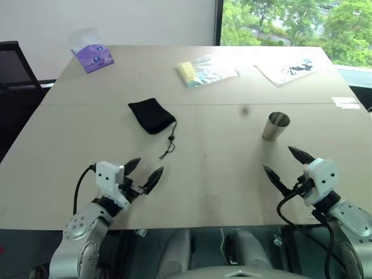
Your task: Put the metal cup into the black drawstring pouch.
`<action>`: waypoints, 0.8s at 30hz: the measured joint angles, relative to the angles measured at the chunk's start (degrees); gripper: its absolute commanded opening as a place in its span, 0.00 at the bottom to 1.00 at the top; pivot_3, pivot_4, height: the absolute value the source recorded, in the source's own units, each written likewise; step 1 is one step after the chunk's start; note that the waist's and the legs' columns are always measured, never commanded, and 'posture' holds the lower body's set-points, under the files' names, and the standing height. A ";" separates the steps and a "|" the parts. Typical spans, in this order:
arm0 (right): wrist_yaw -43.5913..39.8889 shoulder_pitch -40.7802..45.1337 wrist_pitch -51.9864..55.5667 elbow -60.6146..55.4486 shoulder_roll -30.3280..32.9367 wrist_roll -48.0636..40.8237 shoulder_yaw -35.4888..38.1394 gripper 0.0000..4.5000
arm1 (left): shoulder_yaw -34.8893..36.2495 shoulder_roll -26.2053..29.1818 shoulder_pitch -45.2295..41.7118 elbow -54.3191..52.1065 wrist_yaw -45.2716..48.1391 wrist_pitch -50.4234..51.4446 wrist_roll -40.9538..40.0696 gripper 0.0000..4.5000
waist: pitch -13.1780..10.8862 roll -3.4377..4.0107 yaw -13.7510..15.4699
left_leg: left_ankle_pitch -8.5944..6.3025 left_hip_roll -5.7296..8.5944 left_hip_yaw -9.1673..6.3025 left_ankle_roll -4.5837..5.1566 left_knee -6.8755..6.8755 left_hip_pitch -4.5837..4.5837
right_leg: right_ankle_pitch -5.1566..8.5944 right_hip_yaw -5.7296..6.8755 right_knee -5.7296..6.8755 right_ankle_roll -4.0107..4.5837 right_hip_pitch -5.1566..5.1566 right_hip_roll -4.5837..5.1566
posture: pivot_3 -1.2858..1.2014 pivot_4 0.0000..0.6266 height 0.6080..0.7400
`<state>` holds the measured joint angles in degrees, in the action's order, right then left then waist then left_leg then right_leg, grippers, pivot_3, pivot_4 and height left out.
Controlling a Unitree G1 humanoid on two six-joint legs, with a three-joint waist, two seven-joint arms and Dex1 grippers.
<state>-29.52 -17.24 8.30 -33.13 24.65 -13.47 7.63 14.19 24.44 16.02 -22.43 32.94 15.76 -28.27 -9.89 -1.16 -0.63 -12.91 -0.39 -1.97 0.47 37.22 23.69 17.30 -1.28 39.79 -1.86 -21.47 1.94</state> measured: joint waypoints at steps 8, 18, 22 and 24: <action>-2.72 1.44 -2.32 0.22 0.07 -0.27 -2.39 0.99 | 1.09 0.01 -1.25 -3.64 -2.82 1.68 -0.75 1.00 | 0.00 0.00 -0.02 | 0.00 0.00 0.00 0.00 0.00 -0.01 | 0.00 0.00 0.00 0.00 0.00 0.00 | 0.52 0.24 1.00; -11.22 7.08 -5.88 -1.78 2.85 -6.77 -6.79 0.99 | 1.25 0.16 -4.94 -5.89 -6.72 5.19 -1.22 1.00 | 0.00 -0.02 -0.02 | 0.00 0.00 -0.02 0.00 0.02 0.00 | -0.01 0.02 0.00 -0.01 0.01 -0.01 | 0.52 0.24 1.00; -13.63 11.88 -2.33 -3.38 4.91 -11.46 -7.86 0.99 | 0.96 2.01 -7.96 -6.18 -8.56 4.73 2.62 1.00 | 0.00 -0.03 -0.04 | 0.00 0.00 -0.04 0.00 0.01 -0.01 | -0.01 0.04 0.01 -0.01 0.01 -0.04 | 0.52 0.24 1.00; -14.33 13.24 -0.78 -3.69 5.86 -13.54 -7.99 0.99 | 0.53 3.34 -9.33 -6.17 -10.12 3.90 7.05 1.00 | -0.01 -0.03 -0.01 | 0.00 0.01 -0.04 0.00 0.00 0.00 | -0.01 0.03 0.00 -0.01 0.00 -0.04 | 0.52 0.24 1.00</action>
<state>-43.85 -4.00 7.52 -36.82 30.51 -27.01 -0.37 14.72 27.78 6.69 -28.61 22.82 19.66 -21.22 -9.90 -1.18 -0.63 -12.91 -0.38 -2.01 0.47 37.22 23.70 17.29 -1.25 39.79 -1.88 -21.47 1.90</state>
